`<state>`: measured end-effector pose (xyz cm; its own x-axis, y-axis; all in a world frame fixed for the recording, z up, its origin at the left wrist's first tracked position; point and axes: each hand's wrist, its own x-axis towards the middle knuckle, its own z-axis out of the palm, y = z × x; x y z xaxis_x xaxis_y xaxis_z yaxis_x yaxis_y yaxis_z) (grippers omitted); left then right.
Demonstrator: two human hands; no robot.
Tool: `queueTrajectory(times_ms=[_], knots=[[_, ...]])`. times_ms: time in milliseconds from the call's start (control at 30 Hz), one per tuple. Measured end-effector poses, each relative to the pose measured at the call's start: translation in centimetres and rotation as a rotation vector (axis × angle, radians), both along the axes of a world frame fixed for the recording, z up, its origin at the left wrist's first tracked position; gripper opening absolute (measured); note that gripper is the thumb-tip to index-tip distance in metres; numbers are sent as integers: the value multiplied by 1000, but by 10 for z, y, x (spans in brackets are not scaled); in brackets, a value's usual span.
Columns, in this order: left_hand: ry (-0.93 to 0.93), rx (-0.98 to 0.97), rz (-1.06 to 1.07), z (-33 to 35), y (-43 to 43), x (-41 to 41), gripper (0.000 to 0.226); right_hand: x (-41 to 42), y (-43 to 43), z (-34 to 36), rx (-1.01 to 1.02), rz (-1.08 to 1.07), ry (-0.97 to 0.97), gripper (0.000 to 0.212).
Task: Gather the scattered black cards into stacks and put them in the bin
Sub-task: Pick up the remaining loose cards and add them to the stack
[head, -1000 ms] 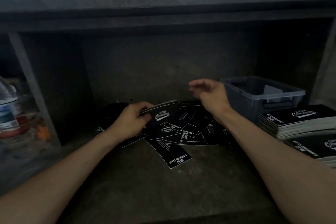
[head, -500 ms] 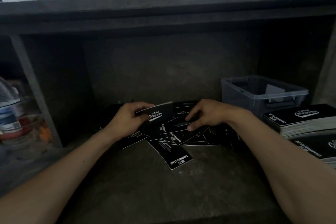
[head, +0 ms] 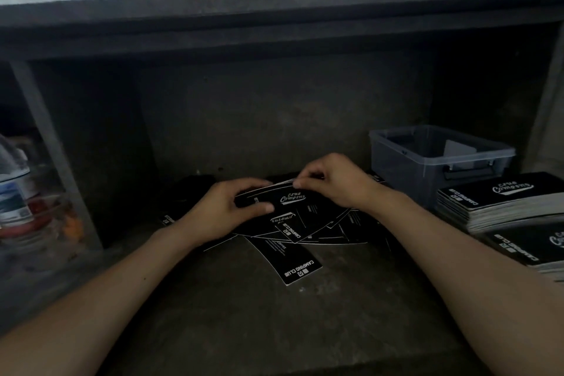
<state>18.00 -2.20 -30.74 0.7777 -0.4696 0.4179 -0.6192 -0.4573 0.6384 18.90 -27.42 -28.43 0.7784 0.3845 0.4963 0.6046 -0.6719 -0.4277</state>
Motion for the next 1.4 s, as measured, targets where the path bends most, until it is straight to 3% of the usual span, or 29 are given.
queueTrajectory(times_ms=[100, 200, 267, 367, 433, 633, 767, 867, 967, 1033, 1200, 1300, 1400], knots=[[-66, -10, 40, -2, -1, 3, 29, 1, 7, -5, 106, 10, 13, 12], [-80, -65, 97, 2, 1, 4, 26, 4, 2, -1, 131, -172, -47, 15], [-35, -111, 123, 3, 2, 5, 32, 5, -8, 1, 40, -321, 65, 32], [19, -132, 175, 2, 4, 6, 39, 0, -9, -4, -156, -377, 344, 64], [20, -124, 192, 2, 4, 7, 40, 0, -5, -6, -201, -381, 373, 74], [19, -129, 181, 2, 5, 10, 48, -4, -14, 6, -239, -363, 367, 51], [-19, -123, 171, 2, 7, 11, 51, -5, -11, 7, -295, -414, 362, 60], [-16, -131, 180, 1, 7, 13, 53, -7, -17, 13, -320, -474, 311, 40], [25, -217, 187, 1, 6, 14, 50, -15, -30, 26, -232, -612, 96, 15], [47, -277, 194, 1, 5, 14, 47, -20, -38, 34, -122, -680, -48, 12], [147, -291, 92, 2, 0, 10, 46, -25, -17, 26, 7, -213, 198, 18], [185, -211, -7, -2, -4, 7, 32, -19, 8, 8, 57, -165, 116, 15], [52, -115, -5, -6, -4, 5, 29, -16, 4, 13, 139, -242, 58, 23]])
